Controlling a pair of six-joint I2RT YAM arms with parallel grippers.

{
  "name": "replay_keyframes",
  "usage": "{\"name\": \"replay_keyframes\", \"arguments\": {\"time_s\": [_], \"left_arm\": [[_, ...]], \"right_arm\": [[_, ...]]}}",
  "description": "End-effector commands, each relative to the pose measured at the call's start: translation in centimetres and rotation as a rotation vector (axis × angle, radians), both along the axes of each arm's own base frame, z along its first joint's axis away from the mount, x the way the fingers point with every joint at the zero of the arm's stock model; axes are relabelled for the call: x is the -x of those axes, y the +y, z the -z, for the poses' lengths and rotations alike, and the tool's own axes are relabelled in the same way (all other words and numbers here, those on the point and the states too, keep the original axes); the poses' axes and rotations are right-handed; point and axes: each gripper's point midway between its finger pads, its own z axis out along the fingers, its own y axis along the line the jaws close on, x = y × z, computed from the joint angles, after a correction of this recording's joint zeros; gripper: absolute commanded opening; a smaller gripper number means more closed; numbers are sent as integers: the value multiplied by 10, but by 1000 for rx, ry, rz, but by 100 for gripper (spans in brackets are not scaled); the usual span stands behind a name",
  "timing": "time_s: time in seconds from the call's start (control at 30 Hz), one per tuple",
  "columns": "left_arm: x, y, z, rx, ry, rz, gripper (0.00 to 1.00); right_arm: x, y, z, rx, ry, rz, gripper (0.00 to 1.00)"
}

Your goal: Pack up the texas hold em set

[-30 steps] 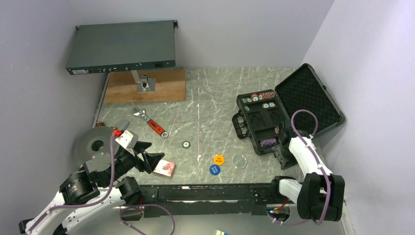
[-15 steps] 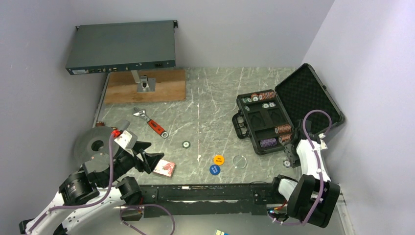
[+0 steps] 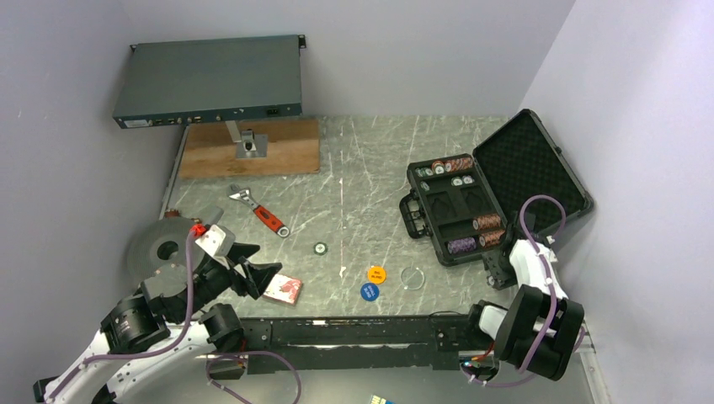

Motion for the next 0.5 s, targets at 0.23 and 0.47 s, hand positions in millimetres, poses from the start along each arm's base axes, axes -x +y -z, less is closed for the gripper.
{"name": "replay_keyframes", "arguments": {"time_s": [0.23, 0.47], "left_arm": [[-1, 3, -3, 15, -10, -13, 79], [-2, 2, -2, 6, -7, -16, 80]], "right_arm": [[0, -3, 0, -21, 17, 38, 63], [7, 7, 4, -69, 40, 50, 71]]}}
